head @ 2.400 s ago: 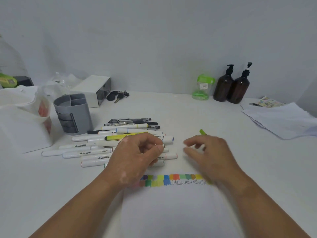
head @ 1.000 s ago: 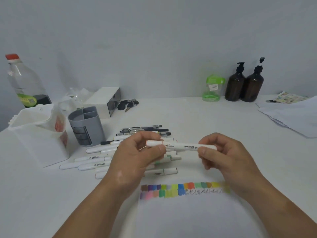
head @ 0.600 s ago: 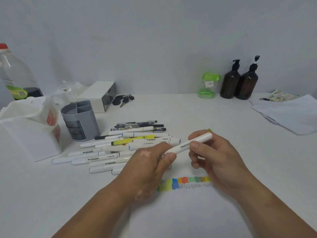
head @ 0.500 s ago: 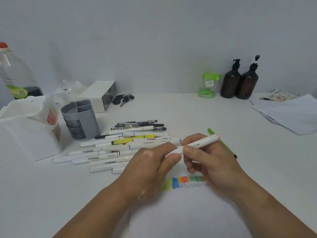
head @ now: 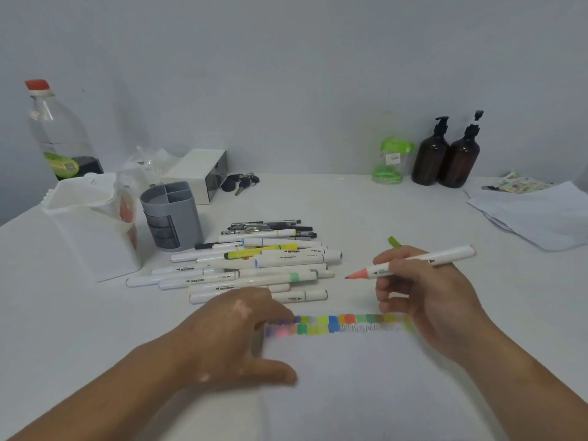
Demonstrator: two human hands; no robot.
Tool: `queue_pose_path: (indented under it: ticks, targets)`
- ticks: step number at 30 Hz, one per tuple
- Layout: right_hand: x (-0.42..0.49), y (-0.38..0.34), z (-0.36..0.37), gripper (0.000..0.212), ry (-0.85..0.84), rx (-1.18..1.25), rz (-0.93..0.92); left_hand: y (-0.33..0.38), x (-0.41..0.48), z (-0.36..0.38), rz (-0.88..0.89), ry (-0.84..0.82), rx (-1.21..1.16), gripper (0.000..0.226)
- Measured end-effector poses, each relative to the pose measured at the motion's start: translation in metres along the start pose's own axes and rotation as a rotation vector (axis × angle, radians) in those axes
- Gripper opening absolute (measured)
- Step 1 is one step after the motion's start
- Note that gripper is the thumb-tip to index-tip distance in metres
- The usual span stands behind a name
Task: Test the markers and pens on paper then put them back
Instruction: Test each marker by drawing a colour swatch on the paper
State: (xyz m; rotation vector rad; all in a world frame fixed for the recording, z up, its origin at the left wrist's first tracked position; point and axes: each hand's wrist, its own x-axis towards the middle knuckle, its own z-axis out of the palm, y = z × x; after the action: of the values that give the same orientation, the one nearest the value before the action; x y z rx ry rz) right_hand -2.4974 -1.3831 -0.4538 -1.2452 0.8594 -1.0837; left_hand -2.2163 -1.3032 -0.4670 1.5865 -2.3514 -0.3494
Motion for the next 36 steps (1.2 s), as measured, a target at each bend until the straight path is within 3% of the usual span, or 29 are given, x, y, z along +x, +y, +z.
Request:
queue_pose_path:
  ticks: [4, 8, 17, 22, 30, 36]
  targets:
    - [-0.017, 0.005, 0.032, 0.022, -0.130, -0.193, -0.005, -0.005, -0.007, 0.011, -0.030, 0.018, 0.053, 0.086]
    - [-0.017, 0.012, 0.062, 0.011, -0.221, -0.207, 0.026, 0.002, 0.004, 0.019, -0.020, 0.067, 0.075, 0.078]
    - [-0.010, 0.041, 0.075, 0.005, -0.101, -0.337, 0.016, -0.010, 0.000, 0.022, -0.019, 0.115, 0.049, 0.077]
    - [-0.014, 0.046, 0.078, 0.009, -0.131, -0.487, -0.036, -0.008, 0.003, 0.021, -0.056, 0.085, 0.038, 0.075]
    - [-0.015, 0.043, 0.079, 0.004, -0.150, -0.531, -0.036, -0.009, 0.004, 0.020, -0.074, 0.068, 0.019, 0.078]
    - [-0.015, 0.043, 0.079, 0.012, -0.180, -0.606, -0.031, -0.009, 0.003, 0.019, -0.082, 0.059, 0.004, 0.079]
